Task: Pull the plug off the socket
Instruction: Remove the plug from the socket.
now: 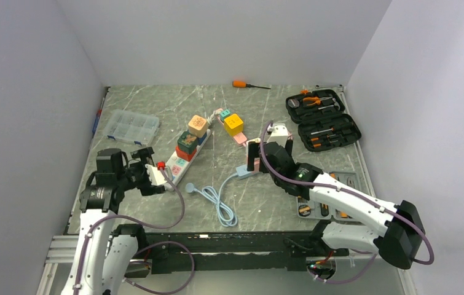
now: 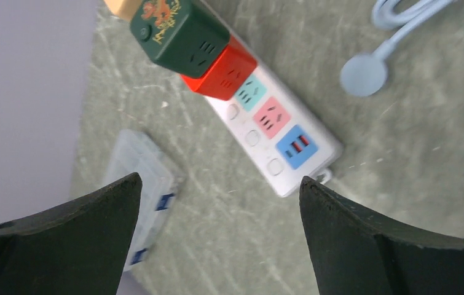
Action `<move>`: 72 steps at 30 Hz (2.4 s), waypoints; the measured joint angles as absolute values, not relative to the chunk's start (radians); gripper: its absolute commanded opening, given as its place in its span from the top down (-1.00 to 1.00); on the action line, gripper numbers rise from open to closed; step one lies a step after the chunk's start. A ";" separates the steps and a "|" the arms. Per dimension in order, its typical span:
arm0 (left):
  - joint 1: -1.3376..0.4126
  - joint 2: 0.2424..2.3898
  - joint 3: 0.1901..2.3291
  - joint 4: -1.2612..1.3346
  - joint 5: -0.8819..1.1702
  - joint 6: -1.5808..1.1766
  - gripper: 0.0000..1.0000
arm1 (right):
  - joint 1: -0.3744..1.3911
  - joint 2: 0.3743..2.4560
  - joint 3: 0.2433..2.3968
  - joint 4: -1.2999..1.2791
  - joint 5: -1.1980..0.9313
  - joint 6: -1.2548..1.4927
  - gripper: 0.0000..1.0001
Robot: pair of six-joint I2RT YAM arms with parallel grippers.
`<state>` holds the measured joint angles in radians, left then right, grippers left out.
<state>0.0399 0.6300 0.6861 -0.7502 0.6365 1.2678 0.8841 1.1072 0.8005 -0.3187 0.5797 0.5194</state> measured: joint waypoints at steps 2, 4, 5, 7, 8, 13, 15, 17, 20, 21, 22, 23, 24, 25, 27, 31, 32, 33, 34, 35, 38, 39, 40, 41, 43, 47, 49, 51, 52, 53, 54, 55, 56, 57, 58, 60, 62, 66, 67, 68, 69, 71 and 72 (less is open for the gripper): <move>0.009 0.659 0.709 -0.769 0.625 1.172 -0.99 | 0.850 1.113 0.799 -0.321 0.564 0.520 -1.00; -0.021 0.694 0.743 -0.788 0.611 1.081 -0.99 | 0.824 1.121 0.799 -0.320 0.543 0.519 -0.99; -0.033 0.709 0.759 -0.792 0.604 1.041 -0.99 | 0.814 1.126 0.799 -0.320 0.536 0.517 -1.00; -0.057 0.731 0.784 -0.791 0.592 0.953 -0.99 | 0.791 1.142 0.800 -0.319 0.513 0.515 -0.99; -0.067 0.731 0.791 -0.791 0.582 0.917 -0.99 | 0.781 1.153 0.802 -0.319 0.504 0.512 -0.99; -0.154 0.733 0.819 -0.786 0.526 0.757 -0.99 | 0.726 1.218 0.847 -0.321 0.451 0.503 -0.99; -0.194 0.746 0.822 -0.777 0.495 0.701 -0.99 | 0.707 1.240 0.872 -0.320 0.427 0.501 -0.99; -0.239 0.766 0.823 -0.768 0.460 0.659 -0.99 | 0.700 1.251 0.886 -0.318 0.411 0.501 -0.99; -0.321 0.812 0.825 -0.762 0.400 0.609 -0.99 | 0.693 1.264 0.896 -0.308 0.400 0.502 -0.99; -0.337 0.824 0.825 -0.761 0.385 0.603 -0.99 | 0.690 1.267 0.897 -0.306 0.396 0.502 -0.99; -0.360 0.838 0.826 -0.762 0.365 0.594 -0.99 | 0.688 1.269 0.898 -0.305 0.392 0.502 -0.99; -0.374 0.847 0.826 -0.762 0.352 0.588 -0.99 | 0.687 1.271 0.899 -0.305 0.389 0.502 -0.99; -0.391 0.853 0.826 -0.761 0.337 0.585 -0.99 | 0.685 1.272 0.899 -0.305 0.385 0.502 -0.99; -0.407 0.855 0.827 -0.762 0.324 0.582 -0.99 | 0.684 1.272 0.899 -0.305 0.383 0.502 -0.99; -0.426 0.855 0.834 -0.767 0.310 0.582 -0.99 | 0.683 1.270 0.902 -0.306 0.382 0.501 -0.99; -0.456 0.860 0.855 -0.760 0.284 0.583 -0.99 | 0.670 1.258 0.923 -0.308 0.381 0.497 -0.99; -0.463 0.862 0.855 -0.757 0.278 0.585 -0.99 | 0.664 1.258 0.932 -0.307 0.379 0.496 -0.99; -0.472 0.866 0.855 -0.754 0.270 0.587 -0.99 | 0.654 1.258 0.943 -0.306 0.374 0.495 -0.99; -0.484 0.871 0.855 -0.750 0.262 0.591 -0.99 | 0.643 1.258 0.953 -0.305 0.368 0.494 -0.99; -0.495 0.878 0.856 -0.747 0.255 0.591 -0.99 | 0.630 1.259 0.963 -0.304 0.359 0.494 -0.99; -0.523 0.908 0.868 -0.743 0.236 0.592 -0.99 | 0.590 1.280 0.989 -0.294 0.334 0.498 -0.98; -0.533 0.920 0.874 -0.741 0.228 0.592 -0.99 | 0.575 1.299 1.000 -0.288 0.323 0.501 -0.97; -0.542 0.930 0.878 -0.737 0.218 0.591 -0.99 | 0.562 1.321 1.010 -0.281 0.307 0.504 -0.96; -0.554 0.942 0.883 -0.736 0.206 0.591 -0.99 | 0.550 1.347 1.020 -0.274 0.294 0.509 -0.95; -0.578 0.962 0.889 -0.726 0.183 0.592 -0.99 | 0.535 1.398 1.032 -0.261 0.265 0.518 -0.91; -0.600 0.984 0.900 -0.714 0.159 0.596 -0.99 | 0.519 1.501 1.037 -0.243 0.198 0.557 -0.76; -0.606 0.988 0.903 -0.710 0.155 0.607 -0.99 | 0.516 1.536 1.053 -0.217 0.172 0.572 -0.68; -0.608 0.994 0.904 -0.703 0.151 0.616 -0.99 | 0.511 1.557 1.061 -0.208 0.142 0.592 -0.62; -0.610 0.998 0.904 -0.700 0.150 0.621 -0.99 | 0.509 1.559 1.061 -0.205 0.127 0.604 -0.60; -0.611 1.001 0.904 -0.698 0.149 0.628 -0.99 | 0.507 1.560 1.060 -0.206 0.118 0.610 -0.57; -0.611 1.006 0.904 -0.695 0.147 0.636 -0.99 | 0.506 1.557 1.056 -0.202 0.107 0.621 -0.55; -0.612 1.010 0.904 -0.693 0.144 0.640 -0.99 | 0.506 1.552 1.041 -0.187 0.095 0.636 -0.54; -0.613 1.014 0.904 -0.690 0.141 0.644 -0.99 | 0.506 1.545 1.027 -0.173 0.091 0.647 -0.54; -0.614 1.020 0.904 -0.688 0.140 0.648 -0.99 | 0.506 1.531 1.005 -0.154 0.084 0.661 -0.53; -0.617 1.026 0.904 -0.685 0.137 0.651 -0.99 | 0.506 1.515 0.985 -0.141 0.078 0.675 -0.53; -0.623 1.041 0.905 -0.680 0.133 0.655 -0.99 | 0.508 1.466 0.930 -0.115 0.070 0.704 -0.52; -0.630 1.055 0.909 -0.678 0.131 0.662 -0.99 | 0.518 1.419 0.885 -0.104 0.068 0.725 -0.51; -0.645 1.075 0.934 -0.678 0.123 0.671 -0.99 | 0.548 1.359 0.819 -0.076 0.068 0.768 -0.51; -0.648 1.078 0.943 -0.678 0.121 0.672 -0.99 | 0.554 1.352 0.804 -0.058 0.072 0.773 -0.51; -0.650 1.081 0.950 -0.678 0.118 0.673 -0.99 | 0.559 1.345 0.791 -0.046 0.072 0.780 -0.52; -0.653 1.083 0.958 -0.677 0.117 0.674 -0.99 | 0.564 1.341 0.780 -0.031 0.073 0.788 -0.53; -0.658 1.085 0.971 -0.678 0.116 0.677 -0.99 | 0.575 1.338 0.767 -0.011 0.080 0.795 -0.58; -0.661 1.085 0.976 -0.679 0.116 0.678 -0.99 | 0.582 1.338 0.760 0.002 0.087 0.799 -0.61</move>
